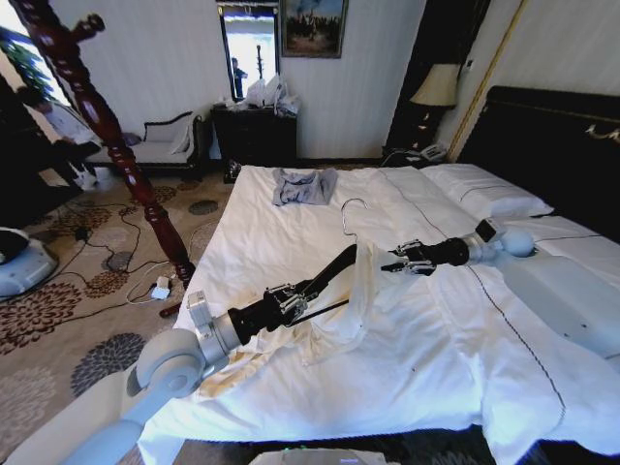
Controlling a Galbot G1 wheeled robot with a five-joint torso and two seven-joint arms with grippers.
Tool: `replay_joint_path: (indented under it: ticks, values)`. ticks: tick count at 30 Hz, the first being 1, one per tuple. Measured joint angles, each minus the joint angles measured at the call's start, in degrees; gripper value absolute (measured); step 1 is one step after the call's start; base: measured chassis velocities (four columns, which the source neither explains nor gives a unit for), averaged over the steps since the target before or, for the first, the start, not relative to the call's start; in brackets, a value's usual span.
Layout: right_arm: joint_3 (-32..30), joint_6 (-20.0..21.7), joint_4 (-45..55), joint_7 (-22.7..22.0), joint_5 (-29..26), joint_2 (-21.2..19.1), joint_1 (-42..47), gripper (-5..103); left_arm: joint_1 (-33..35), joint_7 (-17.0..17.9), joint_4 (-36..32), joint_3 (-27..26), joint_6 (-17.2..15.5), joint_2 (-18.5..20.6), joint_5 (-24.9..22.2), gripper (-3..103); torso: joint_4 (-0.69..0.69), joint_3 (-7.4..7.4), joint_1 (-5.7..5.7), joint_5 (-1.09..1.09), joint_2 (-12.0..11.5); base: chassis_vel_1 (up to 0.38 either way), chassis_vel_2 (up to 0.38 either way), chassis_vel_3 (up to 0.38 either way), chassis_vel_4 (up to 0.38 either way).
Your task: Pick up the clothes from the bed and hang them on the clothes hanger.
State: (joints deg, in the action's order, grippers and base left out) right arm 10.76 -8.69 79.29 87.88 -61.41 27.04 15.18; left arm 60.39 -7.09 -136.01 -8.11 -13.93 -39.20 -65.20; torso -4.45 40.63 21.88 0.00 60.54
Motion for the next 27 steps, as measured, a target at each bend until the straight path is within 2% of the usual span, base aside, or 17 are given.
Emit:
replay_joint_path:
  ticks: [3,7,9,13,15,18,20,24,27]
  values:
    - [-0.14,0.02,0.07,0.01,-0.06,-0.04,0.39,23,0.05,0.62,0.16,-0.24,0.0,-0.02,0.06,16,0.0,0.0,0.0,0.0,0.0,0.0,0.0,0.0,0.0]
    - [-0.32,0.0,-0.04,0.46,-0.08,0.1,0.58,21,0.06,2.01,0.49,-0.34,0.05,-0.14,0.35,38,0.0,0.0,0.0,0.0,0.0,0.0,0.0,0.0,0.0]
    - [-0.35,-0.01,-0.17,0.49,-0.07,0.18,0.57,21,0.04,2.09,0.55,-0.32,0.06,-0.2,0.41,38,0.0,0.0,0.0,0.0,0.0,0.0,0.0,0.0,0.0]
    - [-0.57,-0.18,-0.64,0.48,-0.1,0.32,0.5,20,0.12,2.63,0.55,-0.45,0.12,-0.28,0.51,60,0.0,0.0,0.0,0.0,0.0,0.0,0.0,0.0,0.0]
    - [-0.59,-0.23,-0.69,0.48,-0.1,0.32,0.57,20,0.12,2.71,0.51,-0.56,0.16,-0.31,0.51,60,0.01,0.0,0.0,-0.01,0.0,0.0,0.0,0.0,0.0]
    - [-0.64,-0.64,-0.93,0.42,0.26,0.37,0.83,19,0.1,2.85,0.34,-0.95,0.27,-0.58,0.46,78,0.0,0.0,0.0,0.0,0.0,0.0,0.0,0.0,0.0]
    - [-0.71,-0.88,-1.04,0.37,0.48,0.43,0.92,19,0.12,2.96,0.17,-1.27,0.3,-0.82,0.42,78,0.0,0.0,0.0,0.0,0.0,0.0,0.0,0.0,0.0]
    - [-1.11,-1.89,-1.48,0.35,1.81,0.52,1.12,19,0.38,4.68,-1.18,-3.86,1.19,-2.79,-0.73,97,0.0,0.0,0.0,0.0,0.0,0.0,0.0,0.0,0.0]
    - [-1.25,-2.68,-1.87,0.34,2.56,0.63,1.18,19,0.39,5.56,-1.62,-6.44,1.66,-4.15,-1.95,99,0.0,0.0,0.0,0.0,0.0,0.0,0.0,0.0,0.0]
